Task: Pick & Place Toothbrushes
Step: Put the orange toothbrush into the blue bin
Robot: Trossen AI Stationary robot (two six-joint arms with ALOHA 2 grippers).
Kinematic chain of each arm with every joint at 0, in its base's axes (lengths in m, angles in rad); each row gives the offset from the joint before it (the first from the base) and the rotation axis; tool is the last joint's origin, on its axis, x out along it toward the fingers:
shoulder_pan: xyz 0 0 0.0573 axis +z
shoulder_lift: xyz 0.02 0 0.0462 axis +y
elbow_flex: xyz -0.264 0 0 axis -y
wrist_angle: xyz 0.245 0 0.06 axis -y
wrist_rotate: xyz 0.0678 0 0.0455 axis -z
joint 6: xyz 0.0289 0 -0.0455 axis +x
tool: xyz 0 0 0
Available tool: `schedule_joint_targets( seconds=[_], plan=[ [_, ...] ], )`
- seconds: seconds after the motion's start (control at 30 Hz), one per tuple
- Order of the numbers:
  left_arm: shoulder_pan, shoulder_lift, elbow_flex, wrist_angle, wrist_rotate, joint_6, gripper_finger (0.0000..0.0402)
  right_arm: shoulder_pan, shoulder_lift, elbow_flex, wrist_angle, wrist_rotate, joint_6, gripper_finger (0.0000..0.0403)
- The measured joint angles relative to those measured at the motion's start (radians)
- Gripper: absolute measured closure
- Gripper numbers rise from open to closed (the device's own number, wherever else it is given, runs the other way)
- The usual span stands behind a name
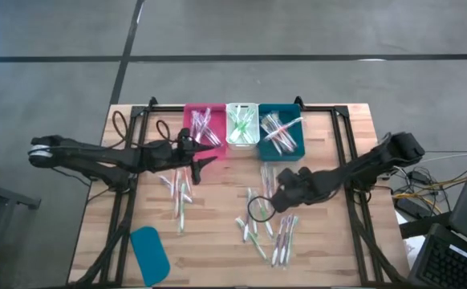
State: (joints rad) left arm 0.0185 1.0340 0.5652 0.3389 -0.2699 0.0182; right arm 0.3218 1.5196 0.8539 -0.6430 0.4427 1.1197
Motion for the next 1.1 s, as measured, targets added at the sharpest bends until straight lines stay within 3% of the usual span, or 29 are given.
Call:
schedule_joint_targets(
  seconds=[0.6,0.83,1.1],
  plan=[
    [-0.002,0.003,-0.003,-0.015,0.008,-0.026,0.0238,-0.005,0.193,0.000,0.082,-0.002,0.058,0.0173],
    [-0.002,0.003,-0.006,-0.018,0.010,-0.035,0.0238,-0.014,0.194,0.004,0.020,-0.039,0.052,0.0203],
    [-0.002,0.003,-0.011,-0.018,0.011,-0.034,0.0239,-0.016,0.186,-0.015,0.006,-0.208,-0.035,0.0281]
  ],
)
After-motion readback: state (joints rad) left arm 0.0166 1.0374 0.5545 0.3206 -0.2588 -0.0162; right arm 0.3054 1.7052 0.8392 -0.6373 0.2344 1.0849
